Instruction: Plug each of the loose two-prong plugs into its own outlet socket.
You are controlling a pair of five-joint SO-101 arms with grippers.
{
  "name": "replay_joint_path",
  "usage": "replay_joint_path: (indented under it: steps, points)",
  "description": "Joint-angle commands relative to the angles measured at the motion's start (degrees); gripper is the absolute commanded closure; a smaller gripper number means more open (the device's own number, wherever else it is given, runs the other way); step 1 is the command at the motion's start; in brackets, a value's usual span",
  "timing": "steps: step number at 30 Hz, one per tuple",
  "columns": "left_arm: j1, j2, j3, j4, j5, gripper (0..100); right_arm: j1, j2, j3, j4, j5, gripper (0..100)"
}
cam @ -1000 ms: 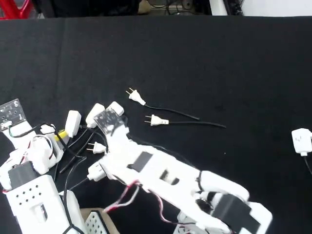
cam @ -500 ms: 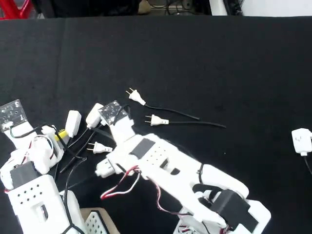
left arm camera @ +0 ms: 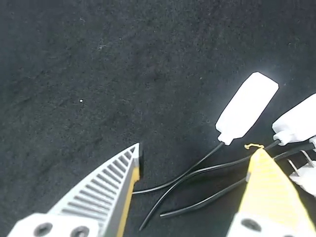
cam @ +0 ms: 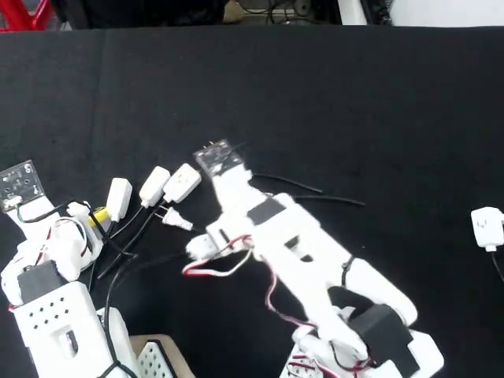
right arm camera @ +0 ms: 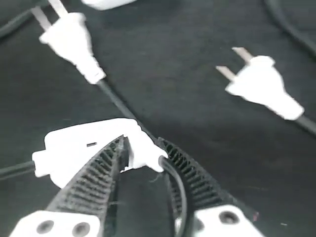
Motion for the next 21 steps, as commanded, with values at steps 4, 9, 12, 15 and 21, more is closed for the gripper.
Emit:
replay_joint_path:
  steps: [4, 9, 12, 15, 21]
  points:
    - [0.0, -0.3, -0.4, -1.1, -0.5, 66, 18.9, 1.5, 3.3, 1.7, 10.5, 98.7]
    - [0.0, -0.3, -0.4, -1.1, -0.5, 66, 33.9, 1.5, 2.9, -1.4, 20.9, 98.7]
    - [0.0, -0.3, -0.4, -1.1, -0.5, 66, 44.6, 1.6, 3.2, -7.9, 29.2, 98.7]
    - [0.0, -0.3, -0.4, -1.2, -0.5, 66, 55.0, 2.0, 3.2, -13.6, 37.2, 98.7]
    - [0.0, -0.3, -0.4, -1.3, -0.5, 66, 71.6, 2.2, 2.9, -23.4, 47.1, 98.7]
